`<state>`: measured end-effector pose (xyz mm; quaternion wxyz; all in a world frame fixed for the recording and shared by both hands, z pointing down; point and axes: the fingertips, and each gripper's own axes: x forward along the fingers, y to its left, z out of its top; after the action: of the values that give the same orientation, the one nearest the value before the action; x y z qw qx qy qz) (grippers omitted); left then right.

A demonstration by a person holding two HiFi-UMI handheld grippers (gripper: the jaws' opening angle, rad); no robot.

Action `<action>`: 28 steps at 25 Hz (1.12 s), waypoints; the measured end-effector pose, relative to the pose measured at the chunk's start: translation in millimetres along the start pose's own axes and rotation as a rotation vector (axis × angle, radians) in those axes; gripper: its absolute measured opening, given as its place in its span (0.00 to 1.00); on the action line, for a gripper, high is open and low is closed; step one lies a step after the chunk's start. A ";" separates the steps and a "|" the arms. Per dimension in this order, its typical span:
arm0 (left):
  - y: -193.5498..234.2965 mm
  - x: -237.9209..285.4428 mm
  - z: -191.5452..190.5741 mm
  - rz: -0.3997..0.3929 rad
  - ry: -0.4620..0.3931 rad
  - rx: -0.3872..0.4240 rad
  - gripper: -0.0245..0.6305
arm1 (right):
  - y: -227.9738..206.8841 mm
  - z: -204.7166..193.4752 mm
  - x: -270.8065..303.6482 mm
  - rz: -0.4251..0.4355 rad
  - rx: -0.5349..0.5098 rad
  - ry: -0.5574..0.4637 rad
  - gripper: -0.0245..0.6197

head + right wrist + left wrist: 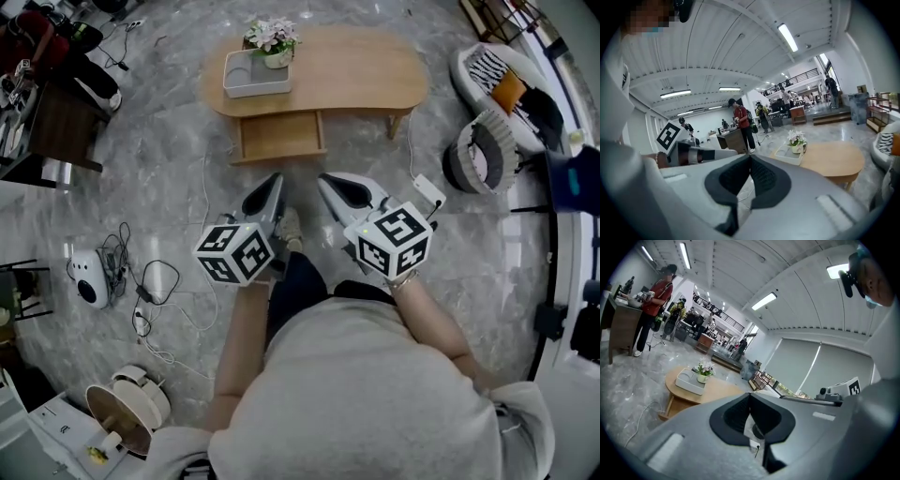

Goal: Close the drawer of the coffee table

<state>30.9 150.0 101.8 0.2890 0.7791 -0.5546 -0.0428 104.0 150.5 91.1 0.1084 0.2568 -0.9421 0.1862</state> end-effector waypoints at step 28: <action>155.2 144.9 124.8 -0.134 0.144 0.081 0.04 | -90.2 120.5 226.0 -0.072 0.060 -0.069 0.04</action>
<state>-92.4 -62.9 112.3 0.2930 0.8264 -0.4805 0.0166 -52.7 -70.8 76.3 0.0748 0.2999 -0.9294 0.2016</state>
